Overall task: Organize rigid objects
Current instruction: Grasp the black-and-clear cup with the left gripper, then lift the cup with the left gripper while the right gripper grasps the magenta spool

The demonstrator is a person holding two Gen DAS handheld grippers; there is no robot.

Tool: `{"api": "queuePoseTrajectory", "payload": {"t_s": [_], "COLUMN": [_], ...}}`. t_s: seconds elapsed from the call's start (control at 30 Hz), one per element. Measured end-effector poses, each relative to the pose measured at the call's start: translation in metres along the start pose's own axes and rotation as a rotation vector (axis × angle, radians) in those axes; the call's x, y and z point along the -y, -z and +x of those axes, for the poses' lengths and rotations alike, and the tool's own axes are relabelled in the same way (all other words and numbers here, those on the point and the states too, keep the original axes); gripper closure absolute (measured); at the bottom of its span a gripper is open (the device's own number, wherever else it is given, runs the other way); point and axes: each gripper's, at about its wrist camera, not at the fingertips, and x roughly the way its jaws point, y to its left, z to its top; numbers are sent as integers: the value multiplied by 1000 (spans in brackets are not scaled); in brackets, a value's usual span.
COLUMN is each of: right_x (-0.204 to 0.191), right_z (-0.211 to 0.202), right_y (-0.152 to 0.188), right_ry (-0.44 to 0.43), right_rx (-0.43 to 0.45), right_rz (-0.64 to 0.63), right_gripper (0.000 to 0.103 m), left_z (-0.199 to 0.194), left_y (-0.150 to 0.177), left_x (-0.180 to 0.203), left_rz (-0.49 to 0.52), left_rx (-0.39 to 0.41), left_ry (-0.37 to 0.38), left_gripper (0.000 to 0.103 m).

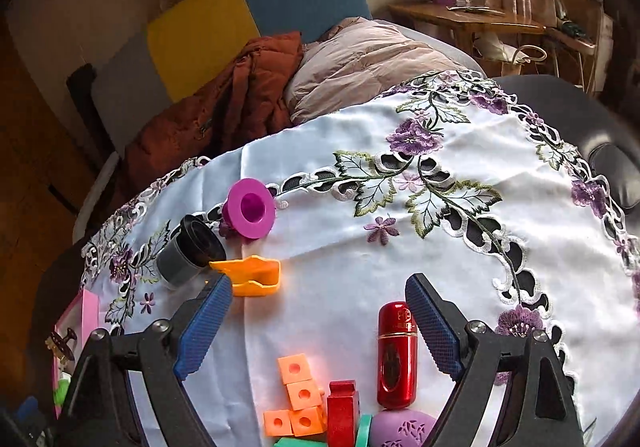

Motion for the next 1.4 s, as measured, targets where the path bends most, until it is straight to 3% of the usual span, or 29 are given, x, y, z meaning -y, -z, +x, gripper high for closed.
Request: {"api": "queuePoseTrajectory", "payload": {"t_s": [0.2,0.37,0.6,0.8,1.17,1.27,1.33,1.4], "right_x": [2,5,10,14,15,14,14,14], "right_z": [-4,-4,-1,2,1,2,3,3], "right_y": [-3,-5,-8,-9,-11,-10,-10,-10], "right_ry": [-37,-52,-84,-113,-139,-141,-141,-141], "right_rx": [-2,-9,-17,-38,-43,-47,-50,-50], "right_rz": [34,57,94,130,146,142,139,140], "right_gripper": [10,9,9,9,7,7,7,7], "left_z": [39,79,134,162,214,224,231,231], "left_y": [-30,-55,-91,-110,-122,-120,-118,-114], "left_x": [46,80,107,129,158,163,162,159], "left_rz": [72,187,256,395,529,526,509,487], "left_rx": [-50,-108,-159,-148,-197,-208,-229,-223], "left_ry": [101,117,172,163,245,269,280,291], "left_gripper": [32,30,30,30,30,35,54,56]}}
